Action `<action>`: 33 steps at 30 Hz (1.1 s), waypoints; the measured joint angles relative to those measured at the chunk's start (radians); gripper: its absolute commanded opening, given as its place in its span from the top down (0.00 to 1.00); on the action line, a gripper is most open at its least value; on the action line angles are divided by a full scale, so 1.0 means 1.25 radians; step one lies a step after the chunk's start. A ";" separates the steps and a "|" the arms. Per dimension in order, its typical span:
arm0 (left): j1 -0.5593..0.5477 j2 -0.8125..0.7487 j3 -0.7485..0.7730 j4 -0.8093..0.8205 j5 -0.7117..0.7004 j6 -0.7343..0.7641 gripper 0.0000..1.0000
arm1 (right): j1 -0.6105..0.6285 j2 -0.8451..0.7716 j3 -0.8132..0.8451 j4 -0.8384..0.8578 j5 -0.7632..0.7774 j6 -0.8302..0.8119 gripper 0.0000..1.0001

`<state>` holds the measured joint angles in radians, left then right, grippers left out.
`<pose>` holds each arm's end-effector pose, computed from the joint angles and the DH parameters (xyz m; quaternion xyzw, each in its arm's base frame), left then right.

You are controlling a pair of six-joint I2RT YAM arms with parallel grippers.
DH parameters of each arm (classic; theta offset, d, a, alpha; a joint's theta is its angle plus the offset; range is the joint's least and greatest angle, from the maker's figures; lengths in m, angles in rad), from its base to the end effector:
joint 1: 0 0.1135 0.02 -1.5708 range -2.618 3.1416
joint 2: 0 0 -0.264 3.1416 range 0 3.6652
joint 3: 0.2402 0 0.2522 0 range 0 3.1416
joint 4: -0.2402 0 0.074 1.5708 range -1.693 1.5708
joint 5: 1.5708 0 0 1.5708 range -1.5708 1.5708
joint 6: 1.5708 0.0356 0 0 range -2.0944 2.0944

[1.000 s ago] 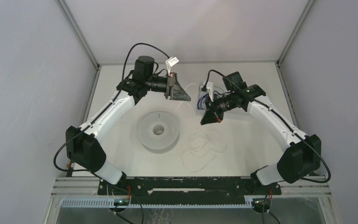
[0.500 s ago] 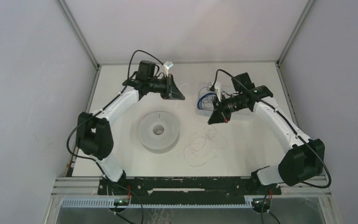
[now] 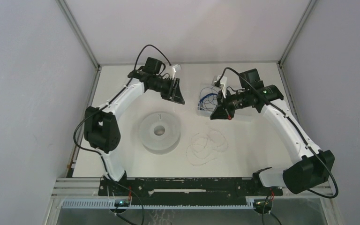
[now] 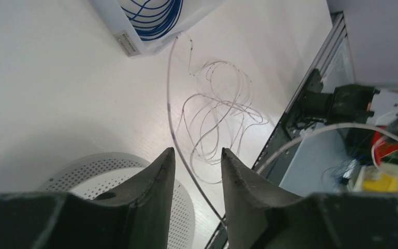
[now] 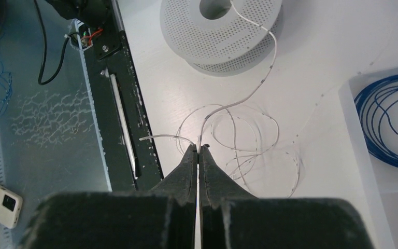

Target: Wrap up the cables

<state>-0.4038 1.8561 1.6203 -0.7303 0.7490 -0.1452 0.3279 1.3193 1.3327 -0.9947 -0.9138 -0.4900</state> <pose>0.3614 -0.1808 0.2856 0.2226 0.8670 -0.4113 0.1721 0.2292 0.1077 0.3529 -0.4591 0.7370 0.3996 0.2940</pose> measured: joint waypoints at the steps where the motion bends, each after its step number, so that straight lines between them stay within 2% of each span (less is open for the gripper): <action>1: 0.000 -0.004 0.009 -0.012 0.004 0.026 0.53 | 0.000 0.003 0.000 0.003 0.008 0.008 1.00; 7: 0.010 -0.059 0.015 -0.079 0.004 0.151 0.41 | 0.018 0.017 0.000 0.004 0.067 0.025 1.00; 12: 0.023 -0.113 0.015 -0.084 -0.016 0.186 0.33 | 0.051 0.021 0.003 -0.016 0.098 0.013 1.00; 16: 0.027 -0.164 0.008 -0.049 -0.033 0.194 0.17 | 0.066 0.030 0.008 -0.035 0.108 0.004 1.00; 21: 0.013 -0.243 -0.029 0.003 0.005 0.247 0.20 | 0.074 0.045 0.045 -0.066 0.102 -0.012 1.00; 24: -0.035 -0.269 -0.035 0.002 0.048 0.318 0.22 | 0.074 0.054 0.080 -0.091 0.080 -0.031 1.00; 29: -0.128 -0.255 -0.034 -0.017 0.099 0.414 0.28 | 0.075 0.077 0.136 -0.142 0.027 -0.069 1.00; 33: -0.160 -0.210 -0.033 -0.036 0.133 0.467 0.33 | 0.075 0.090 0.155 -0.172 -0.013 -0.089 1.00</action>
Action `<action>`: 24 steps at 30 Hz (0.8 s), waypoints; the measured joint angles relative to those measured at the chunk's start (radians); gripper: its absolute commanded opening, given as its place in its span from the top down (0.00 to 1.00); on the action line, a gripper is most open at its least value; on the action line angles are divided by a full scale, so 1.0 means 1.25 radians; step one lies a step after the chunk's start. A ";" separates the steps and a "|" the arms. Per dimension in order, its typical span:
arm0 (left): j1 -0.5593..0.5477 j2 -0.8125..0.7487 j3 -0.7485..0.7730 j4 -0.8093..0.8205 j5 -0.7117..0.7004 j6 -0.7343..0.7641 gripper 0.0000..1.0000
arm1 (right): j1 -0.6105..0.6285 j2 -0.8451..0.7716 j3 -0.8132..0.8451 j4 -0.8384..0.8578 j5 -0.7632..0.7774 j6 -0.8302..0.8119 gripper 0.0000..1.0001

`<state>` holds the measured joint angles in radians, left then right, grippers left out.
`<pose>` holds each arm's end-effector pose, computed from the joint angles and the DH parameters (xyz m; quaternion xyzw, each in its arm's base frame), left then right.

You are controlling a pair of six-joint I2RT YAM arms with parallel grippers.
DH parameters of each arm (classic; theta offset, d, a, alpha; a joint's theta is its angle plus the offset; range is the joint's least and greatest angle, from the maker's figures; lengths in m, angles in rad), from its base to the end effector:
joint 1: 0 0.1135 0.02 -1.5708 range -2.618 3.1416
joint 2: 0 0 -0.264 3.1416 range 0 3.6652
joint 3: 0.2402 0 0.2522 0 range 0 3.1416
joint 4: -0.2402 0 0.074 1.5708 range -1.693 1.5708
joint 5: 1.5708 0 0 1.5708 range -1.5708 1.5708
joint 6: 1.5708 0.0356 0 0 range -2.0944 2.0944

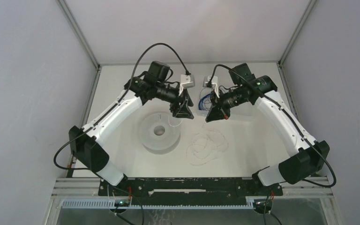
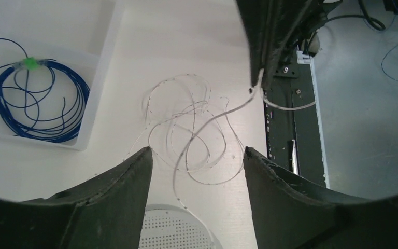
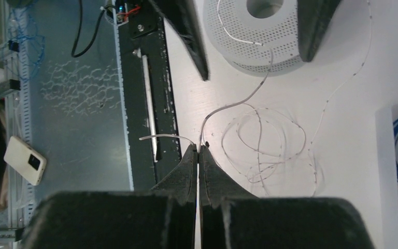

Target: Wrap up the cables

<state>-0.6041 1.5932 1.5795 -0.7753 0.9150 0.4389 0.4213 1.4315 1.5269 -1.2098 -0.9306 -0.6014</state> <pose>0.2631 -0.2158 0.3662 0.5592 0.6354 -0.4352 0.3070 0.2287 0.1338 0.3725 -0.5145 0.7095 0.4171 0.2407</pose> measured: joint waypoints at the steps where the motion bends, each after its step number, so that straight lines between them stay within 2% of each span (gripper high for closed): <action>1: -0.003 0.012 0.000 -0.003 0.005 0.009 0.34 | 0.000 0.001 0.001 -0.005 -0.007 -0.003 1.00; 8: -0.026 0.044 0.000 0.004 0.007 0.031 0.50 | 0.000 0.001 0.001 -0.021 -0.035 -0.009 1.00; 14: -0.049 0.052 0.000 0.029 0.026 0.013 0.73 | -0.003 0.014 0.001 -0.023 -0.041 -0.008 1.00; 18: -0.050 0.055 0.000 0.043 0.033 0.002 0.96 | -0.011 0.024 0.001 -0.015 -0.040 0.002 1.00; 20: -0.050 0.056 0.000 0.047 0.034 -0.009 1.00 | -0.014 0.025 0.001 -0.005 -0.038 0.013 1.00; 22: -0.050 0.056 0.000 0.050 0.035 -0.017 1.00 | -0.019 0.025 0.002 0.011 -0.033 0.034 0.92; 24: -0.049 0.056 0.000 0.057 0.034 -0.037 1.00 | -0.027 0.025 0.003 0.030 -0.026 0.061 0.76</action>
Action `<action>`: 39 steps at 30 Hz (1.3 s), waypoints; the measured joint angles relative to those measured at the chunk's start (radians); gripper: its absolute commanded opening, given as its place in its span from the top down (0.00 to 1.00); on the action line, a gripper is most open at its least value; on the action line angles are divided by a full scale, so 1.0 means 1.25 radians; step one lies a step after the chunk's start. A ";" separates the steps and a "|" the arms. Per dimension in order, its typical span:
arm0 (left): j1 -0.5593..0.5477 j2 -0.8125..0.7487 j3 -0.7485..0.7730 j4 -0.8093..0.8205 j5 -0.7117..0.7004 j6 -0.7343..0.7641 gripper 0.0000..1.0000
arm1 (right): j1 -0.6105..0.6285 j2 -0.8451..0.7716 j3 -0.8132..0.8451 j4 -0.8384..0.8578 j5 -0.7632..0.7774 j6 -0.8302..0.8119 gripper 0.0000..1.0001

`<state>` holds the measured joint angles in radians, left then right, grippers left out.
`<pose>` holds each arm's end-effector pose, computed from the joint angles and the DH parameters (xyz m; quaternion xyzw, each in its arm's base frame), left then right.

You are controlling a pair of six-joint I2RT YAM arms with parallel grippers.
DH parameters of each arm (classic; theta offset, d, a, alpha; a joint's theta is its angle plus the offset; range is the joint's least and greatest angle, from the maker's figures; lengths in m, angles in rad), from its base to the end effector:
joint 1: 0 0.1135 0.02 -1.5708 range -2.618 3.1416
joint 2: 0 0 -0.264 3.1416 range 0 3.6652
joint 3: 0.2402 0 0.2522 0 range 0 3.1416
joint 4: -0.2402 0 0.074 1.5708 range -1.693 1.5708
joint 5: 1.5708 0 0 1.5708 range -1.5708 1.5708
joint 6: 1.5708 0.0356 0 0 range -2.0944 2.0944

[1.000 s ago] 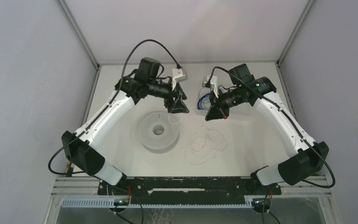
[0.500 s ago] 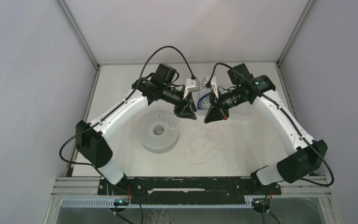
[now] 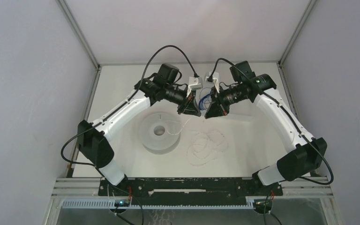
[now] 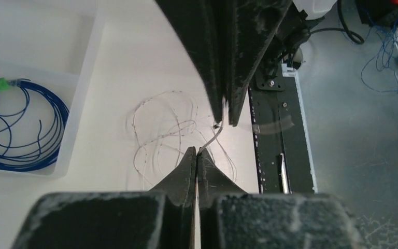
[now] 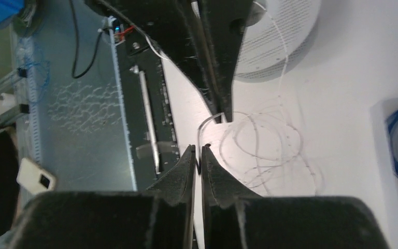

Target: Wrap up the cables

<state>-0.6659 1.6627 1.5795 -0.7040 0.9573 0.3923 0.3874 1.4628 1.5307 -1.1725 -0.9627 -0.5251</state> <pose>0.2651 -0.2453 0.3489 0.5659 0.6194 -0.4679 0.2777 0.2429 0.1307 0.3682 -0.4760 0.7271 0.4353 0.2353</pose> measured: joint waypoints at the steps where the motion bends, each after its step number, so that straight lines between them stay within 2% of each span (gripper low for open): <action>1: 0.002 0.000 0.000 0.012 -0.001 -0.019 1.00 | -0.006 0.000 0.000 0.014 0.007 0.016 0.72; 3: 0.009 -0.002 -0.003 0.052 -0.002 -0.070 1.00 | -0.020 0.000 0.000 0.045 0.021 0.053 0.53; 5: 0.021 -0.008 -0.018 0.123 -0.003 -0.156 1.00 | -0.044 -0.004 0.000 0.086 0.036 0.096 0.44; 11: 0.105 -0.031 -0.062 0.355 -0.049 -0.468 1.00 | -0.122 -0.045 0.000 0.247 0.073 0.242 0.36; 15: 0.145 -0.032 -0.060 0.455 -0.116 -0.633 1.00 | -0.138 -0.073 0.000 0.368 0.104 0.345 0.35; 18: 0.146 -0.032 -0.060 0.485 -0.163 -0.707 1.00 | -0.137 -0.094 -0.019 0.472 0.121 0.421 0.35; 24: 0.143 -0.032 -0.060 0.502 -0.229 -0.805 1.00 | -0.101 -0.133 -0.116 0.647 0.157 0.540 0.36; 31: 0.143 -0.048 -0.090 0.571 -0.246 -0.931 1.00 | -0.021 -0.081 -0.182 0.808 0.154 0.661 0.41; 36: 0.143 -0.059 -0.152 0.636 -0.245 -0.999 1.00 | 0.012 -0.037 -0.203 0.865 0.152 0.698 0.45; 39: 0.143 -0.059 -0.172 0.656 -0.246 -1.020 1.00 | 0.022 -0.031 -0.217 0.885 0.152 0.711 0.52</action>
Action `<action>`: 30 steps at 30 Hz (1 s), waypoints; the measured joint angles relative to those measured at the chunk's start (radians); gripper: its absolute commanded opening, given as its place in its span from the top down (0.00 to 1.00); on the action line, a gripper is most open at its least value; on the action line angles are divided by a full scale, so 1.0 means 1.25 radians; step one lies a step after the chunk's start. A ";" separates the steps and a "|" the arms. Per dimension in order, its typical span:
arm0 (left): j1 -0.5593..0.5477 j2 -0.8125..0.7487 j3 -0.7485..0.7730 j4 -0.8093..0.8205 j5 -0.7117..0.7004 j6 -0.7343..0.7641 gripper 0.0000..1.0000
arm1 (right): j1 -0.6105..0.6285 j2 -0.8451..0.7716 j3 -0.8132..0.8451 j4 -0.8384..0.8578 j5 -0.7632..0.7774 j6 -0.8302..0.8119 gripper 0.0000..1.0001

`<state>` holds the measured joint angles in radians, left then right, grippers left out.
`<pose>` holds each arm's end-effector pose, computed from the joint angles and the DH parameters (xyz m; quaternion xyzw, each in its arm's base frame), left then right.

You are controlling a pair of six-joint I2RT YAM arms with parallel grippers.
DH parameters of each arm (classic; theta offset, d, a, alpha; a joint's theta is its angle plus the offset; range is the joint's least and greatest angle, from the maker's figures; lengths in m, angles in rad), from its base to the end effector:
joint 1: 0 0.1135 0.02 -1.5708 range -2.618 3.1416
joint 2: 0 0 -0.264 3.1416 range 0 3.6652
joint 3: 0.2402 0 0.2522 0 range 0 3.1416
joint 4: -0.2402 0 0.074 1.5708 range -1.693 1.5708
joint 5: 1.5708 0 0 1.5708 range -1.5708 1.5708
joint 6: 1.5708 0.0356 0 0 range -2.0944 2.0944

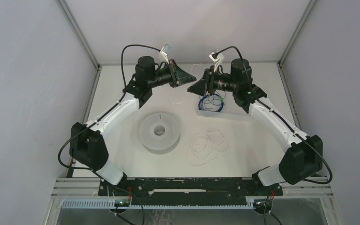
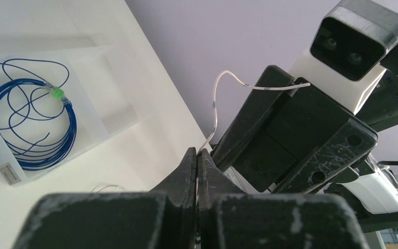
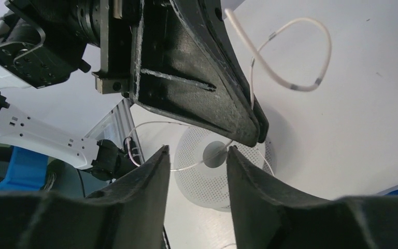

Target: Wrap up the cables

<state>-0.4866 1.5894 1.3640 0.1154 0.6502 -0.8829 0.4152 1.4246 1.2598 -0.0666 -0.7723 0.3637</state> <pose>0.3248 -0.1962 0.3700 0.0700 0.7340 -0.5842 0.3392 0.2918 0.1558 0.3709 -0.2524 0.7200 0.4915 0.4199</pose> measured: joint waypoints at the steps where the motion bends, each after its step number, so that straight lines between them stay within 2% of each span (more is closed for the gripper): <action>1: 0.000 0.000 -0.005 0.006 0.000 -0.005 1.00 | 0.001 0.001 -0.001 0.004 0.000 0.001 0.55; 7: 0.000 -0.005 -0.041 0.053 0.000 -0.041 1.00 | 0.004 0.015 -0.002 0.023 0.002 0.008 0.68; 15: 0.000 -0.011 -0.061 0.088 0.000 -0.071 1.00 | 0.006 0.031 -0.004 0.028 0.017 0.008 0.64; 30: 0.015 -0.017 -0.087 0.139 0.013 -0.093 1.00 | 0.005 0.036 -0.014 0.046 -0.008 0.006 0.64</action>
<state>-0.4679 1.5677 1.2552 0.2890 0.6662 -0.9989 0.4221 1.4696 1.2423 -0.0090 -0.7826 0.3717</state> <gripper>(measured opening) 0.010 0.353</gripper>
